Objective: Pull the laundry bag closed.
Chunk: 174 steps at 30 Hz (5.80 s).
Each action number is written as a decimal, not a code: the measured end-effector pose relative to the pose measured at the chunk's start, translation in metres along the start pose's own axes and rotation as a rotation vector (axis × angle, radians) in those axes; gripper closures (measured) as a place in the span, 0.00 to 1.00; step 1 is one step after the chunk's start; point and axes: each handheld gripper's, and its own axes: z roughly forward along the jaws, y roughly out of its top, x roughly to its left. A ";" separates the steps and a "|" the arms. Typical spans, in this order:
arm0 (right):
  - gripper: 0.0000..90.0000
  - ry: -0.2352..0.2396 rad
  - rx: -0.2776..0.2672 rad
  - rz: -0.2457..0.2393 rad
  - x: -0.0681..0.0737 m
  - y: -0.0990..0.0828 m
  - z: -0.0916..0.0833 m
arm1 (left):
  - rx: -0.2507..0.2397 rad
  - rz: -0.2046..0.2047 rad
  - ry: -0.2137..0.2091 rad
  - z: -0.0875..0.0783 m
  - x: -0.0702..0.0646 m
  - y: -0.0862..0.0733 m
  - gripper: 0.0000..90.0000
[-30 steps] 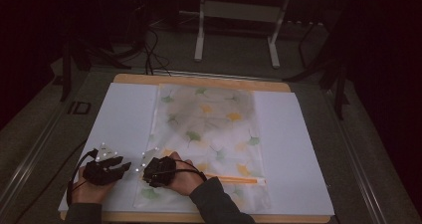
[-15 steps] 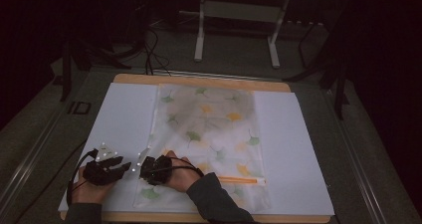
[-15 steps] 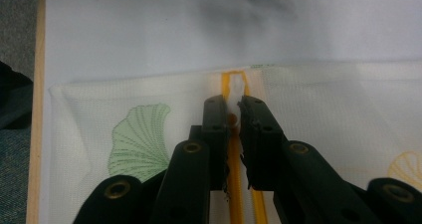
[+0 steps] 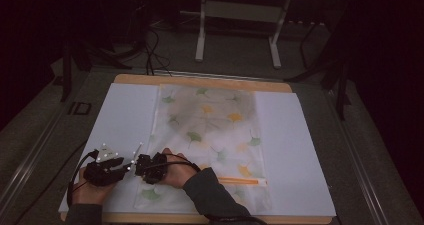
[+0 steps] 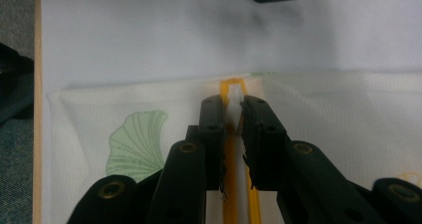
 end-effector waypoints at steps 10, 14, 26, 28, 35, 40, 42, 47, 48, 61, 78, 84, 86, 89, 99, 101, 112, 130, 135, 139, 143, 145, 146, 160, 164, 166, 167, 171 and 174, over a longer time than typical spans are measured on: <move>0.93 0.029 0.025 0.006 -0.005 0.002 0.001 | 0.002 0.000 -0.005 -0.001 0.000 0.000 0.66; 0.93 0.011 0.012 0.000 -0.004 0.001 0.001 | 0.018 0.009 -0.006 0.000 -0.002 0.000 0.66; 0.94 -0.020 -0.020 -0.026 0.004 -0.006 -0.002 | 0.014 0.008 -0.038 -0.006 -0.006 0.001 0.67; 0.94 -0.024 -0.023 -0.031 0.004 -0.006 -0.004 | 0.013 0.007 -0.045 -0.007 -0.006 0.001 0.67; 0.95 -0.032 -0.036 -0.042 0.005 -0.008 -0.010 | 0.010 0.008 -0.082 -0.012 -0.010 0.000 0.67; 0.95 -0.038 -0.045 -0.046 0.006 -0.009 -0.014 | 0.011 0.011 -0.119 -0.016 -0.015 0.002 0.66; 0.95 -0.043 -0.050 -0.048 0.006 -0.010 -0.016 | 0.011 0.013 -0.161 -0.017 -0.015 0.002 0.68; 0.95 -0.045 -0.060 -0.049 0.005 -0.010 -0.018 | 0.008 0.004 -0.217 -0.019 -0.019 0.002 0.70; 0.95 -0.045 -0.060 -0.049 0.005 -0.010 -0.018 | 0.008 0.004 -0.217 -0.019 -0.019 0.002 0.70; 0.95 -0.056 -0.082 -0.058 0.008 -0.011 -0.023 | 0.051 -0.031 -0.322 -0.010 -0.026 0.001 0.64; 0.97 -0.065 -0.094 -0.085 0.011 -0.011 -0.032 | 0.099 -0.018 -0.421 0.008 -0.028 0.003 0.77; 0.99 -0.060 -0.092 -0.083 0.010 -0.013 -0.030 | 0.108 -0.010 -0.422 0.009 -0.029 0.003 0.85; 0.99 -0.060 -0.093 -0.080 0.009 -0.014 -0.029 | 0.106 -0.006 -0.422 0.009 -0.029 0.003 0.88; 0.99 -0.055 -0.094 -0.072 0.008 -0.015 -0.029 | 0.108 0.002 -0.418 0.009 -0.029 0.003 0.90; 0.96 -0.040 -0.076 -0.062 0.005 -0.018 -0.024 | 0.106 0.031 -0.415 0.008 -0.031 0.003 0.94; 0.96 -0.034 -0.071 -0.059 0.005 -0.018 -0.023 | 0.104 0.031 -0.414 0.008 -0.031 0.003 0.94; 0.98 -0.017 -0.050 -0.053 0.004 -0.020 -0.018 | 0.098 0.041 -0.410 0.006 -0.031 0.003 0.95; 1.00 0.001 -0.046 -0.075 0.004 -0.022 -0.021 | 0.100 0.079 -0.392 0.008 -0.038 0.008 0.97; 1.00 0.004 -0.042 -0.061 0.002 -0.022 -0.021 | 0.088 0.064 -0.399 0.008 -0.037 0.007 0.97; 1.00 -0.007 -0.038 -0.065 0.002 -0.022 -0.021 | 0.080 0.059 -0.402 0.007 -0.036 0.007 0.97; 1.00 -0.010 -0.041 -0.064 0.002 -0.022 -0.022 | 0.076 0.060 -0.407 0.006 -0.036 0.007 0.97; 1.00 -0.010 -0.040 -0.064 0.002 -0.022 -0.023 | 0.071 0.058 -0.408 0.006 -0.035 0.007 0.97; 1.00 -0.011 -0.038 -0.063 0.002 -0.022 -0.023 | 0.058 0.047 -0.415 0.004 -0.034 0.007 0.97; 1.00 -0.033 -0.019 -0.062 0.004 -0.033 -0.027 | 0.038 0.043 -0.421 0.001 -0.031 0.007 0.97; 1.00 -0.043 -0.014 -0.059 0.006 -0.036 -0.027 | 0.038 0.040 -0.423 0.001 -0.030 0.006 0.97; 1.00 -0.045 -0.008 -0.060 0.007 -0.037 -0.028 | 0.038 0.039 -0.424 0.001 -0.030 0.006 0.97; 1.00 -0.045 -0.008 -0.060 0.007 -0.037 -0.028 | 0.038 0.039 -0.424 0.001 -0.030 0.006 0.97; 1.00 -0.048 -0.007 -0.060 0.008 -0.039 -0.030 | 0.035 0.038 -0.427 0.001 -0.029 0.006 0.97; 1.00 -0.055 -0.007 -0.059 0.007 -0.042 -0.031 | 0.033 0.037 -0.424 0.000 -0.028 0.006 0.97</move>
